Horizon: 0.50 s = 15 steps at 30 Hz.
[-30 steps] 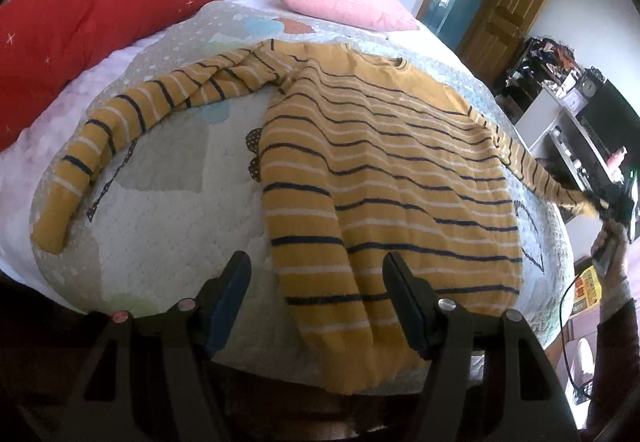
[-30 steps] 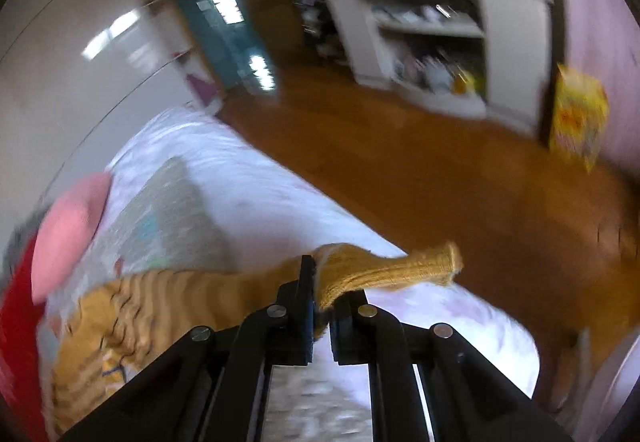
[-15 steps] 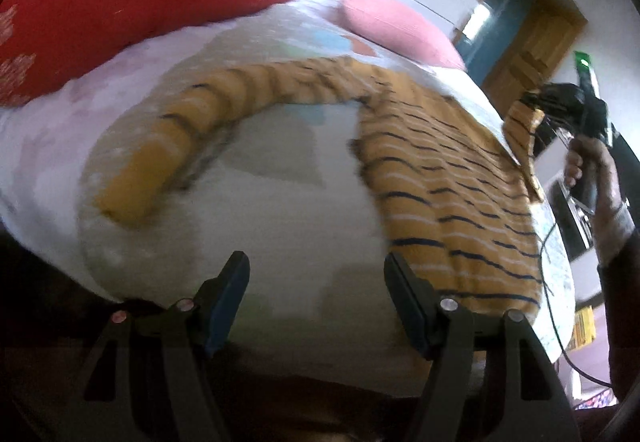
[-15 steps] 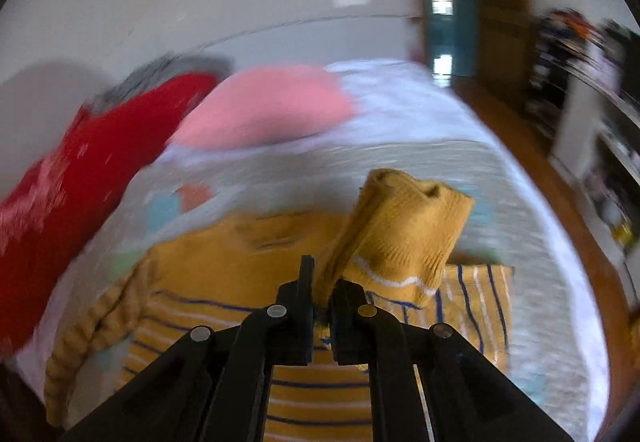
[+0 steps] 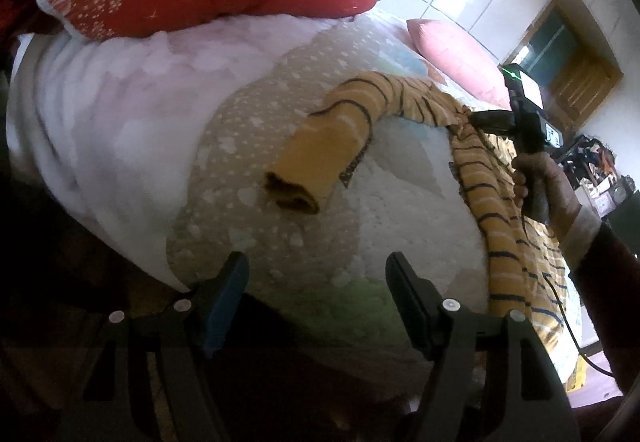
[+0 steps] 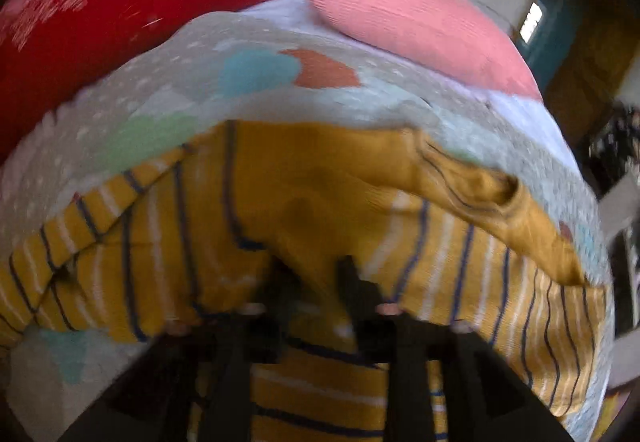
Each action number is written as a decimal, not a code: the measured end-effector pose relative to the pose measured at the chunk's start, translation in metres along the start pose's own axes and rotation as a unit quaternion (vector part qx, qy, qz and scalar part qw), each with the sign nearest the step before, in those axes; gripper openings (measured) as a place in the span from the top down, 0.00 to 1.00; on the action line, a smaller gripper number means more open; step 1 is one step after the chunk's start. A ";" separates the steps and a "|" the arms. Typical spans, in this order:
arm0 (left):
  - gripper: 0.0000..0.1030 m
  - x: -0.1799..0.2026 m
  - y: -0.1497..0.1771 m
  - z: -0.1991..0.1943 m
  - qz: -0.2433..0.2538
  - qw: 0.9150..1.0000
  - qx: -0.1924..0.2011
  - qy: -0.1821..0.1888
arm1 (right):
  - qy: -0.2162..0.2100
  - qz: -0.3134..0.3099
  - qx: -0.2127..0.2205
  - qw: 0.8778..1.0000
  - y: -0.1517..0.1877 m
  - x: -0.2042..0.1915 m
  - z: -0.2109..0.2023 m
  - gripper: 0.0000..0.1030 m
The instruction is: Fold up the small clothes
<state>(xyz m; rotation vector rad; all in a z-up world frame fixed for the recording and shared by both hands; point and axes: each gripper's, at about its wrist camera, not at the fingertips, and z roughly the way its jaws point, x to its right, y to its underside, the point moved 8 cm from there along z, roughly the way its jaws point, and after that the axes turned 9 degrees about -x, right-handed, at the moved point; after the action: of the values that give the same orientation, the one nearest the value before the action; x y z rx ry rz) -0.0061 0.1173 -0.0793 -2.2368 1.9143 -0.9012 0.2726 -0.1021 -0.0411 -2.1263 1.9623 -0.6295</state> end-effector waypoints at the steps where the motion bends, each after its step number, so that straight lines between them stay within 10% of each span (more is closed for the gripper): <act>1: 0.32 0.000 0.001 0.000 -0.003 1.000 0.000 0.002 | 0.005 -0.014 0.005 1.000 -0.001 -0.007 -0.003 0.64; 8: 0.31 -0.009 0.002 -0.009 -0.018 1.000 0.012 0.003 | -0.072 -0.057 0.034 0.995 0.017 -0.046 -0.059 0.40; 15: 0.29 -0.027 0.005 -0.017 -0.039 0.999 0.022 -0.013 | -0.063 -0.012 0.035 0.997 0.090 0.001 -0.102 0.25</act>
<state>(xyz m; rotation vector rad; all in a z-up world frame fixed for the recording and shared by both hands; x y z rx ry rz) -0.0194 0.1461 -0.0777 -2.2999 1.7909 -0.9090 0.1477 -0.0982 0.0135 -2.0974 1.8244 -0.5466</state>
